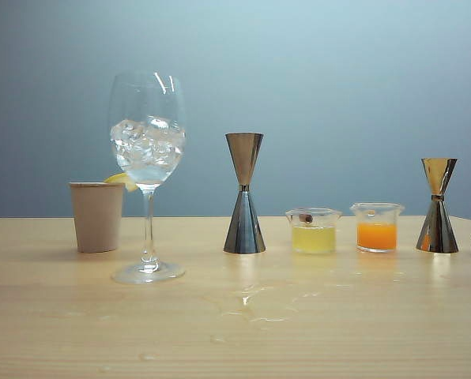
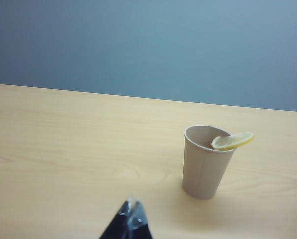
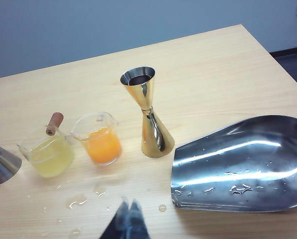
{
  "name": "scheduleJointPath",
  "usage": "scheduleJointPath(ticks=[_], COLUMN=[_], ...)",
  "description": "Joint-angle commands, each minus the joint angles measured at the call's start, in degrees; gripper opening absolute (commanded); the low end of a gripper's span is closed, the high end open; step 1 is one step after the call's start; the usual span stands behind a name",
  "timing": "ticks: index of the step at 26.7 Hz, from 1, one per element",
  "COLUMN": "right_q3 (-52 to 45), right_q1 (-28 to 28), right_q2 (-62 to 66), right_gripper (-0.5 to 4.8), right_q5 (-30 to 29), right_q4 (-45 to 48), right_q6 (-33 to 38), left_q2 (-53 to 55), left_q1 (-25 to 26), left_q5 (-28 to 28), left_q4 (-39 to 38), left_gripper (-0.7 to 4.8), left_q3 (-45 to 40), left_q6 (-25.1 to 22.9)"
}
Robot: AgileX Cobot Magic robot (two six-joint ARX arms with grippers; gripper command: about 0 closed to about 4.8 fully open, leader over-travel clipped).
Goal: Pick up the ice scoop on the desk filled with ice cubes, pour the ice into the goblet, and finally put the scoop back on the table.
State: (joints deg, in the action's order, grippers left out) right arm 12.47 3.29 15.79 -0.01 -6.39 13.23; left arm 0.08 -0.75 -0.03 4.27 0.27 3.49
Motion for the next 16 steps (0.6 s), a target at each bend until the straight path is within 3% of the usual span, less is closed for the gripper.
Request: scheduleJointPath(ticks=[1,5,16], right_q3=[0.3,0.3,0.3], right_q1=[0.0,0.0,0.0], right_q2=[-0.1,-0.1,-0.1], right_gripper=[-0.05,-0.05,-0.05], right_q5=[0.1,0.1,0.1], right_q4=[0.6,0.6,0.6], right_q6=[0.2,0.2,0.2], left_q2=[0.1,0.1,0.1], left_q1=[-1.6,-5.8,-6.0], left_q5=[-0.2,-3.5,-4.8], left_q4=[-1.2,-1.8,-0.8], left_gripper=[-0.06,-0.06,0.22], left_q3=[0.1,0.1,0.2], left_q6=[-1.8,-3.7,-3.5])
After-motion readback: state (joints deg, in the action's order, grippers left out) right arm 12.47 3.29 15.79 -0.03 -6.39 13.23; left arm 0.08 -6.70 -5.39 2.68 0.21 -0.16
